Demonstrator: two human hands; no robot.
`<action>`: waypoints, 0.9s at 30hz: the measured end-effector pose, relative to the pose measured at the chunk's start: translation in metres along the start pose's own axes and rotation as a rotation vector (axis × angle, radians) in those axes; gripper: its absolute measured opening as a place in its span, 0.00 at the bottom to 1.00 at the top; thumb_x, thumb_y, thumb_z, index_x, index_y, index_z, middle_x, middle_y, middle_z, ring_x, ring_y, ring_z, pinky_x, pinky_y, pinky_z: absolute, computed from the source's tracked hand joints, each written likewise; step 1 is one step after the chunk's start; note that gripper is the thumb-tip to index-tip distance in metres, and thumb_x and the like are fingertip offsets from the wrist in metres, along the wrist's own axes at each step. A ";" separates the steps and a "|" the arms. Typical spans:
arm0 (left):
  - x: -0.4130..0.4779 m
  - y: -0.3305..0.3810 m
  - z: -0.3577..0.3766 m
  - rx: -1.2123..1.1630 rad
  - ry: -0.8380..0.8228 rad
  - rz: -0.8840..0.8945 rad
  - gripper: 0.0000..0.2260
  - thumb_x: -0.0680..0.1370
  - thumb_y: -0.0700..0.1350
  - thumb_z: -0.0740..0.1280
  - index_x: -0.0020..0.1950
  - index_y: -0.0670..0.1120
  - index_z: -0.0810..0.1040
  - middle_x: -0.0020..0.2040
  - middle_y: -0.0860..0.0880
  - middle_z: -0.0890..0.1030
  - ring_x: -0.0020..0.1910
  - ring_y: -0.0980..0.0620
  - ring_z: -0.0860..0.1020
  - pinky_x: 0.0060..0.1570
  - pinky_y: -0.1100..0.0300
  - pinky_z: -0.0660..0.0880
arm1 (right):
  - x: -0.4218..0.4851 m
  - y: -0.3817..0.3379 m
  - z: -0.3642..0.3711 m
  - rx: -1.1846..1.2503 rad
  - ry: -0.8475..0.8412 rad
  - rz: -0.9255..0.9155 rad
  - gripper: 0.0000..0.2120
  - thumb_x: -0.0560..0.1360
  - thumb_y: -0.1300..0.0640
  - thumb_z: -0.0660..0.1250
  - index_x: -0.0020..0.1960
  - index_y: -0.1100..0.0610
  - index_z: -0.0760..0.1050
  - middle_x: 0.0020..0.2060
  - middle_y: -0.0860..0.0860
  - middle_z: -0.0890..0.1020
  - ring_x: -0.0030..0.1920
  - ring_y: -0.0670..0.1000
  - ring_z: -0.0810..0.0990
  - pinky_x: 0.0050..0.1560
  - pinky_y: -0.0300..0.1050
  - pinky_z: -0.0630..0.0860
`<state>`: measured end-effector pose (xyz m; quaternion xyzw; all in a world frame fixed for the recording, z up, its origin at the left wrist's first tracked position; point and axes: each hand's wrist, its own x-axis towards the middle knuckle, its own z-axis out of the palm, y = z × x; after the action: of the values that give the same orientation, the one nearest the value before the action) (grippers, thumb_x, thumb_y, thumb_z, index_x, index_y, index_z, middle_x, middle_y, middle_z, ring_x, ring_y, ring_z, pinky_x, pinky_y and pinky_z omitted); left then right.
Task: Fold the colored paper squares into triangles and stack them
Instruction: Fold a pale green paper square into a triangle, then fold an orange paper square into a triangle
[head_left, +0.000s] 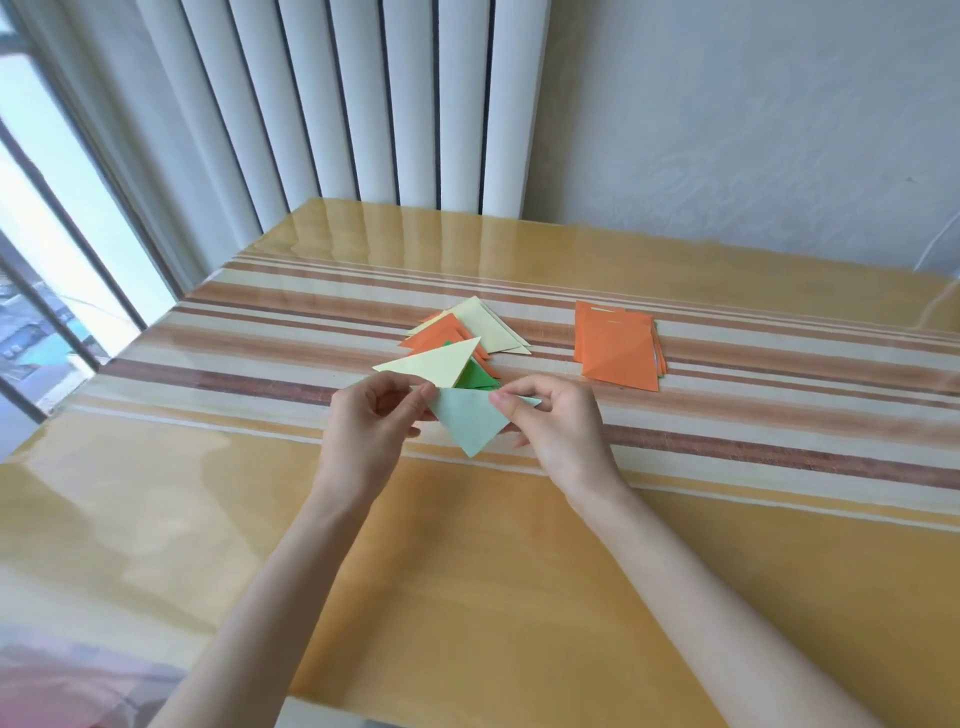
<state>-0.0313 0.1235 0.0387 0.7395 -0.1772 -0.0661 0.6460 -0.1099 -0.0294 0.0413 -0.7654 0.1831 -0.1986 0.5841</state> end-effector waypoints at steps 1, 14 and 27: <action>0.005 -0.001 -0.005 0.018 0.011 -0.009 0.06 0.77 0.37 0.68 0.42 0.46 0.79 0.36 0.52 0.83 0.35 0.58 0.82 0.33 0.67 0.76 | 0.007 -0.001 0.007 -0.017 0.023 -0.007 0.08 0.74 0.60 0.71 0.38 0.51 0.79 0.36 0.49 0.83 0.35 0.45 0.79 0.34 0.41 0.76; 0.055 -0.041 -0.002 0.893 0.226 0.007 0.08 0.78 0.47 0.66 0.52 0.44 0.79 0.53 0.45 0.74 0.56 0.43 0.70 0.52 0.52 0.62 | 0.076 0.022 0.061 -0.854 0.089 -0.093 0.15 0.79 0.48 0.63 0.58 0.57 0.75 0.55 0.53 0.75 0.58 0.54 0.68 0.52 0.46 0.68; 0.019 -0.048 0.019 1.201 -0.116 0.382 0.19 0.77 0.51 0.54 0.55 0.45 0.81 0.53 0.44 0.81 0.51 0.44 0.80 0.51 0.47 0.76 | 0.057 0.033 0.029 -1.012 -0.189 -0.581 0.29 0.65 0.76 0.58 0.61 0.59 0.79 0.62 0.56 0.79 0.63 0.58 0.75 0.65 0.54 0.68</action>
<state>-0.0119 0.1040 -0.0089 0.9236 -0.3471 0.1214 0.1081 -0.0475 -0.0435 0.0076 -0.9820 -0.0148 -0.1695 0.0816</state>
